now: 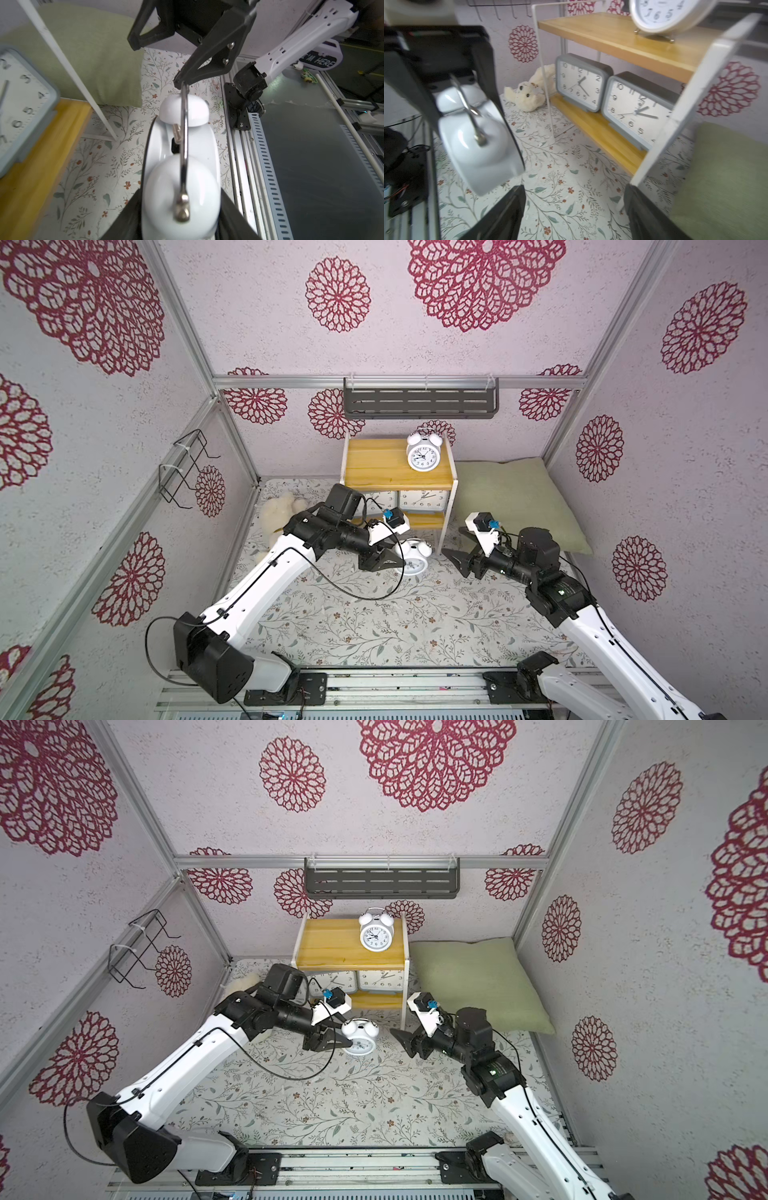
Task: Place the alarm clocks on the shelf by style
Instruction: Pick up the alarm from the center of the board, then place the alarm on the shelf.
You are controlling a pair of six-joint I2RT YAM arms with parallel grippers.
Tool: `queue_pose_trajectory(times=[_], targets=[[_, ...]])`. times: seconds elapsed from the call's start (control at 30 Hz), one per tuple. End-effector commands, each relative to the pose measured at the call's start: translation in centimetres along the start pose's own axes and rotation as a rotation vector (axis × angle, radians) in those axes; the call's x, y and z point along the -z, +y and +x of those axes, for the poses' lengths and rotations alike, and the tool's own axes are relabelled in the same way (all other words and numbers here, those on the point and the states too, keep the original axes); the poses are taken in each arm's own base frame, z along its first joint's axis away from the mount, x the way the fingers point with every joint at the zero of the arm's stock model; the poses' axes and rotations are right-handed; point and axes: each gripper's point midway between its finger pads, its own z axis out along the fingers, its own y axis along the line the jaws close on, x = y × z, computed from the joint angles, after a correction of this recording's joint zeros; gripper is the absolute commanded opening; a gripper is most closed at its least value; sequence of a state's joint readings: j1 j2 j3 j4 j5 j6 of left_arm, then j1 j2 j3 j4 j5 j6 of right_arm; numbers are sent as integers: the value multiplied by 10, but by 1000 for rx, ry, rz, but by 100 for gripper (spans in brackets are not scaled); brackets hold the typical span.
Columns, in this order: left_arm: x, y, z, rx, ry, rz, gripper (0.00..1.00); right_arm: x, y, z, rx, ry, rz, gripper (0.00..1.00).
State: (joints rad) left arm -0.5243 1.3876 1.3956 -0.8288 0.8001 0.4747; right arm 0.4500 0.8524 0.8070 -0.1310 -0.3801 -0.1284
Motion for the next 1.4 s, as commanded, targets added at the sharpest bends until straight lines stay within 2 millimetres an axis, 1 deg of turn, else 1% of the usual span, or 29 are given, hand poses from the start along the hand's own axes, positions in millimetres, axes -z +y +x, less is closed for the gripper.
queue_pose_trajectory(times=[0.0,0.13,0.27,0.37,0.47,0.57,0.77,0.87,0.97,1.07,1.17,1.37], targets=[[33,16,-42,23,-135,-103,47,2,-29,5,-26,8,159,82],[69,28,-70,77,-227,-152,47,1,-30,10,-35,7,161,83],[94,38,-92,81,-277,-206,47,0,-32,14,-45,9,167,83],[112,50,-106,88,-307,-257,47,-2,-32,17,-53,8,163,83],[126,67,-116,105,-320,-313,47,-2,-33,19,-60,14,162,83],[136,86,-120,129,-324,-349,47,-2,-33,21,-63,13,160,84],[142,118,-126,150,-337,-361,48,-4,-34,25,-76,15,159,84],[140,132,-126,165,-335,-359,48,-5,-35,25,-83,4,166,84],[136,147,-122,190,-322,-361,47,-6,-37,23,-92,-23,173,84],[133,157,-117,202,-305,-379,47,-9,-40,13,-94,-78,174,83],[132,164,-114,205,-295,-392,47,-14,-50,1,-107,-128,200,83],[130,172,-112,212,-287,-394,48,-27,-65,-32,-104,-245,226,80]])
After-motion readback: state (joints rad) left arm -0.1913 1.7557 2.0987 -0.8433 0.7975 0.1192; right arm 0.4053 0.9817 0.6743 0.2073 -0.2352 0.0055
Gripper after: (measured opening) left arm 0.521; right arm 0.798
